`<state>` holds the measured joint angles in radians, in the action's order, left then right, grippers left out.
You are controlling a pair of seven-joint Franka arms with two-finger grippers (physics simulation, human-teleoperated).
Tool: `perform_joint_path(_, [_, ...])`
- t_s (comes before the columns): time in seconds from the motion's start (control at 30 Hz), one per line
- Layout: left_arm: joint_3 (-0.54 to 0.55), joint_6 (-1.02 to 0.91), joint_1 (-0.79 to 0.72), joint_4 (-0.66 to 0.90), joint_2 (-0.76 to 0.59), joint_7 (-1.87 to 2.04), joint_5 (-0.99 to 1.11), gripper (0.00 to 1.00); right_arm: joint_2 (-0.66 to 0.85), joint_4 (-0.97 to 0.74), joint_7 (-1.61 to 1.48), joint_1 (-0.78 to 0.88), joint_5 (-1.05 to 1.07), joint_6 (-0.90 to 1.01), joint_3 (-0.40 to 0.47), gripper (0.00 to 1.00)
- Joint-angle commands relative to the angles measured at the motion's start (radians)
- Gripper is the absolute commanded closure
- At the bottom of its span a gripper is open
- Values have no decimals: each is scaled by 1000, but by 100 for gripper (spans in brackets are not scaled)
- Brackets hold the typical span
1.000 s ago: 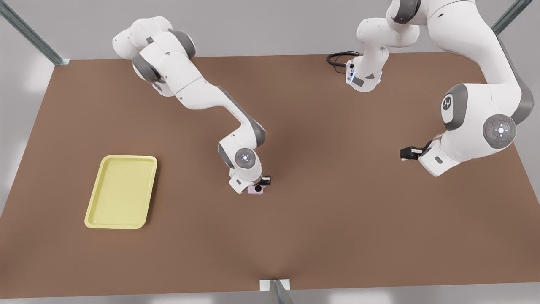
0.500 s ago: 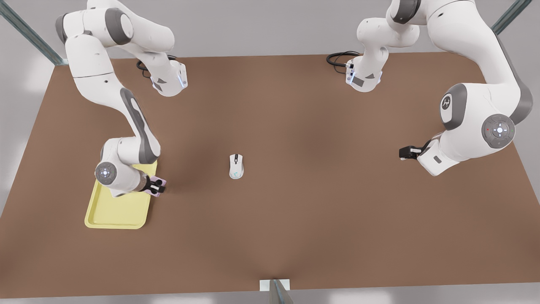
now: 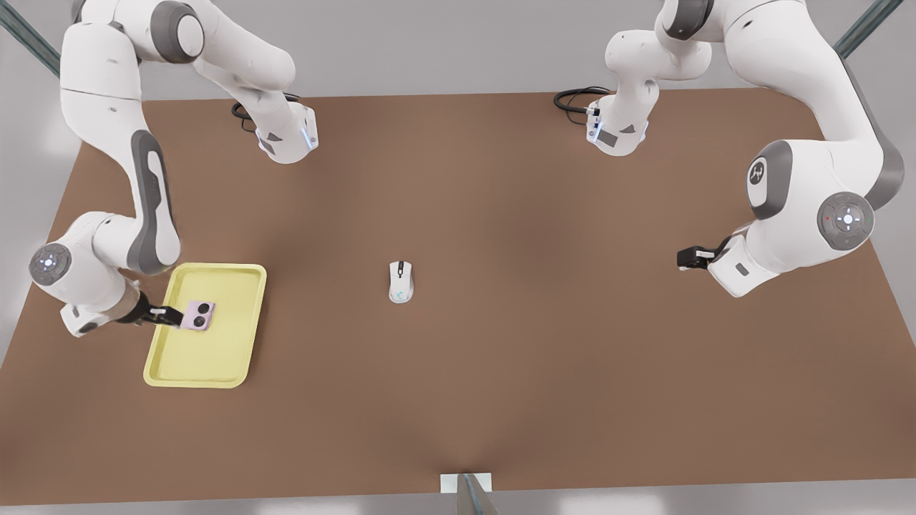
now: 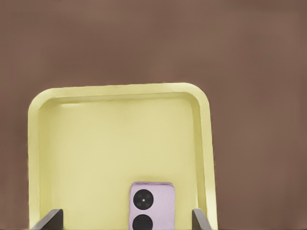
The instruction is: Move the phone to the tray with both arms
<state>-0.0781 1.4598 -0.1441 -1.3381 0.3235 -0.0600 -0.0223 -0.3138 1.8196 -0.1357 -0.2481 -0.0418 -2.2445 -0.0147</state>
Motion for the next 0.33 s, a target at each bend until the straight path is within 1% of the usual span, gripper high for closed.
perform_joint_path(0.0, [0, -1, 0, 0, -1, 2, 1, 0, 93, -51, -262, 3, -10, 267, -10, 0])
perform_joint_path(0.03, [0, -1, 0, 0, -1, 3, 2, 0, 147, -85, -197, 4, -12, 414, -16, 0])
perform_joint_path(0.07, [0, 2, 1, 0, 0, 6, 4, 0, 147, -210, -98, 47, -12, 601, -19, 0])
perform_joint_path(0.1, [0, 8, 3, 4, 9, 32, 5, 0, 150, -304, -22, 109, -15, 712, -13, 0])
perform_joint_path(0.13, [0, 11, 3, 4, 11, 39, 5, 0, 148, -375, -15, 139, -39, 787, -1, 0])
perform_joint_path(0.17, [0, 11, 3, 4, 11, 40, 5, 0, 154, -376, -16, 184, -46, 781, 48, 0])
perform_joint_path(0.2, [0, 11, 3, 4, 12, 42, 8, 0, 177, -365, -15, 196, -44, 761, 53, 0])
perform_joint_path(0.3, [0, 10, 3, 4, 11, 40, 7, 0, 168, -372, -15, 202, -43, 755, 51, 0])
